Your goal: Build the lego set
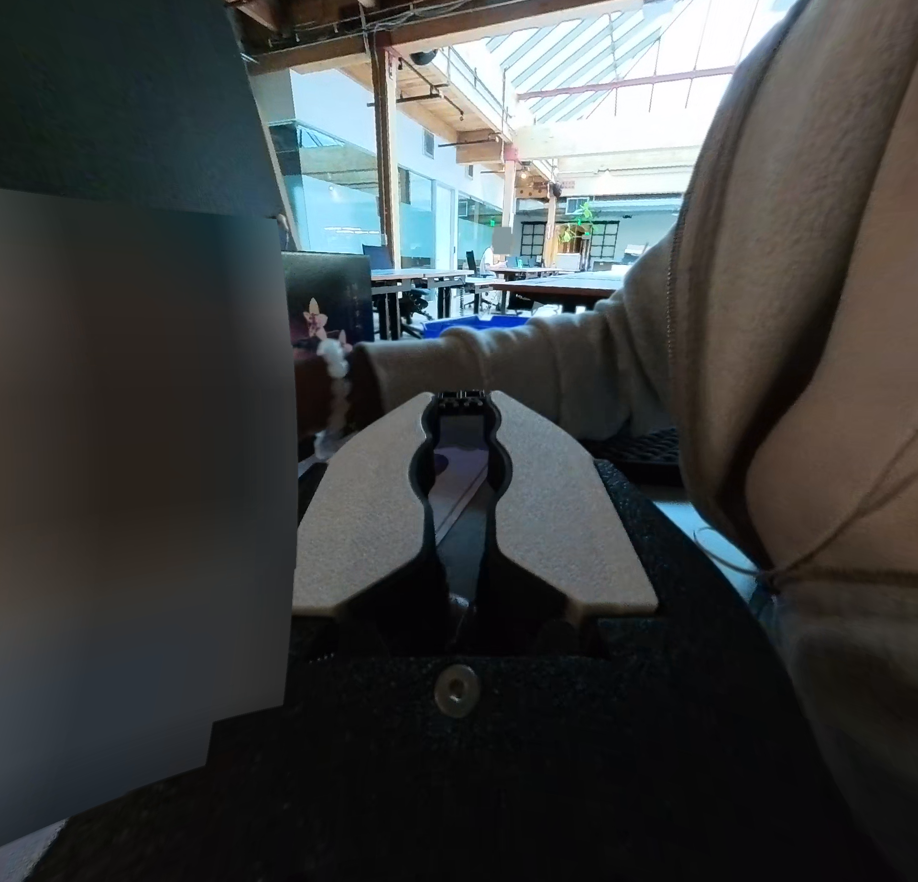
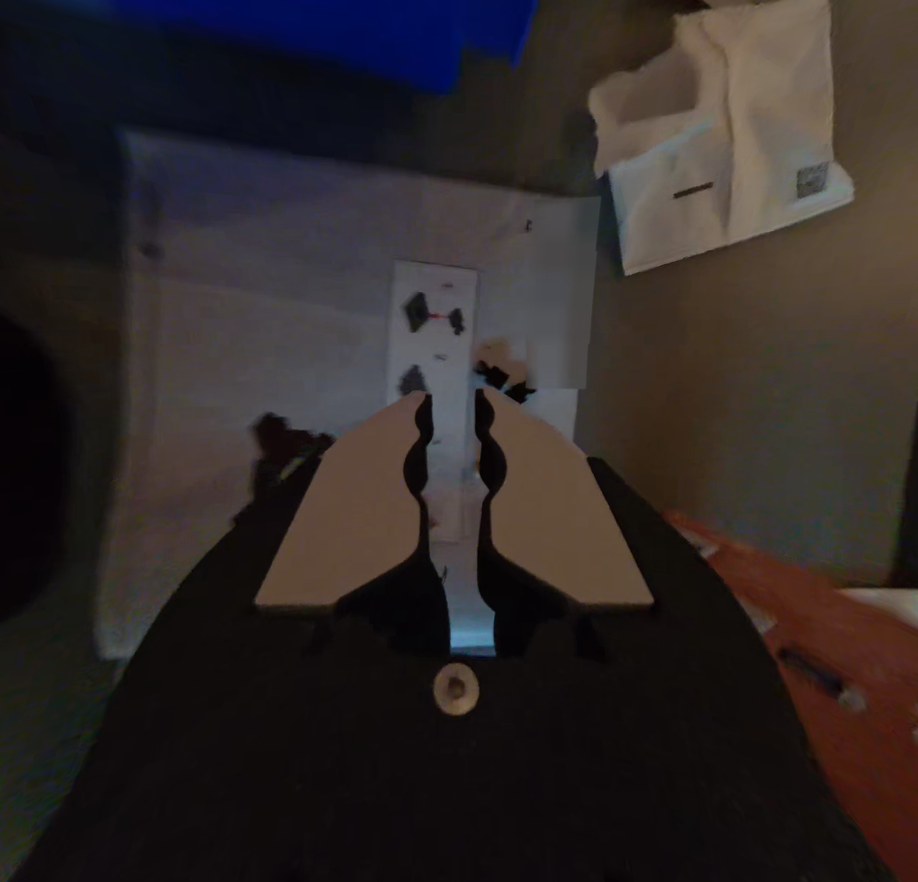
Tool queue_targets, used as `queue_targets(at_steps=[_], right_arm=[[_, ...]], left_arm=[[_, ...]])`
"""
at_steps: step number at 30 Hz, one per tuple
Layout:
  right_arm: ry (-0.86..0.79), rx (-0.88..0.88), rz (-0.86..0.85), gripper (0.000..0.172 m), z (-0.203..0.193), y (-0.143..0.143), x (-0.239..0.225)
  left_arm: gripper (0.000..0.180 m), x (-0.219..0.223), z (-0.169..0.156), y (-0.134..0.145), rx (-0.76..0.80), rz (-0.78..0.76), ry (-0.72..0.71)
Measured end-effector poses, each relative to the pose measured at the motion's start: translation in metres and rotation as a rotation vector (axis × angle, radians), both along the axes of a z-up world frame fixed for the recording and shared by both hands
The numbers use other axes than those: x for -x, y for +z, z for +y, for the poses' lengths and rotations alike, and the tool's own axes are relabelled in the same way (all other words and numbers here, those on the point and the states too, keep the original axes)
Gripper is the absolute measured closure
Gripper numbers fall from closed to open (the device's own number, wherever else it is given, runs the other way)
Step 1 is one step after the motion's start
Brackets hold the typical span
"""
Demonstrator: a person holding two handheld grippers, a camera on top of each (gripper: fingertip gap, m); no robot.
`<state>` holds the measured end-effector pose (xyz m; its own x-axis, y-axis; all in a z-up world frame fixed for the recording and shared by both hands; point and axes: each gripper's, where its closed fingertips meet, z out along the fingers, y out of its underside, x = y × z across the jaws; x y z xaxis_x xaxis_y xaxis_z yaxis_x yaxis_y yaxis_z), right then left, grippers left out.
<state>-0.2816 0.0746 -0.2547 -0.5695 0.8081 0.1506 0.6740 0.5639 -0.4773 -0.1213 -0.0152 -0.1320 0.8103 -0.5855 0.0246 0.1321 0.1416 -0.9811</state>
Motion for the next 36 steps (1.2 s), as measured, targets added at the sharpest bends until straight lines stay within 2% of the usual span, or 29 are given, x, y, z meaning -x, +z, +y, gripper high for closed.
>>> queue_targets(at_steps=[5,7,12,14,20,25,30,32,36], right_arm=[[0.054,-0.137,-0.030,0.152,0.007,0.001,0.013],[0.087,-0.188,-0.091,0.148,0.011,-0.003,0.010],[0.145,-0.252,-0.108,0.154,0.013,-0.008,0.016],[0.165,-0.246,-0.125,0.162,0.011,-0.012,0.016],[0.131,-0.118,-0.106,0.164,-0.002,-0.006,0.005],[0.101,-0.042,-0.010,0.164,-0.010,0.024,-0.046],[0.077,0.045,0.054,0.164,-0.007,0.051,-0.130],[0.078,0.024,0.058,0.164,-0.002,0.052,-0.166],[0.125,-0.036,0.013,0.164,0.002,0.036,-0.223]], left_arm=[[0.165,-0.001,0.000,0.000,0.007,-0.003,-0.008],[0.165,-0.001,-0.001,0.000,0.007,-0.007,-0.015],[0.165,0.000,-0.003,0.002,0.000,-0.018,-0.018],[0.165,0.000,-0.002,0.001,0.006,-0.022,-0.022],[0.165,-0.001,-0.003,0.001,-0.001,-0.015,-0.025],[0.165,0.000,-0.004,0.002,-0.007,-0.026,-0.029],[0.165,-0.002,-0.003,0.003,-0.007,-0.016,-0.035],[0.165,-0.006,-0.003,0.003,-0.001,-0.008,-0.044],[0.165,-0.017,0.000,0.004,0.012,0.012,-0.083]])
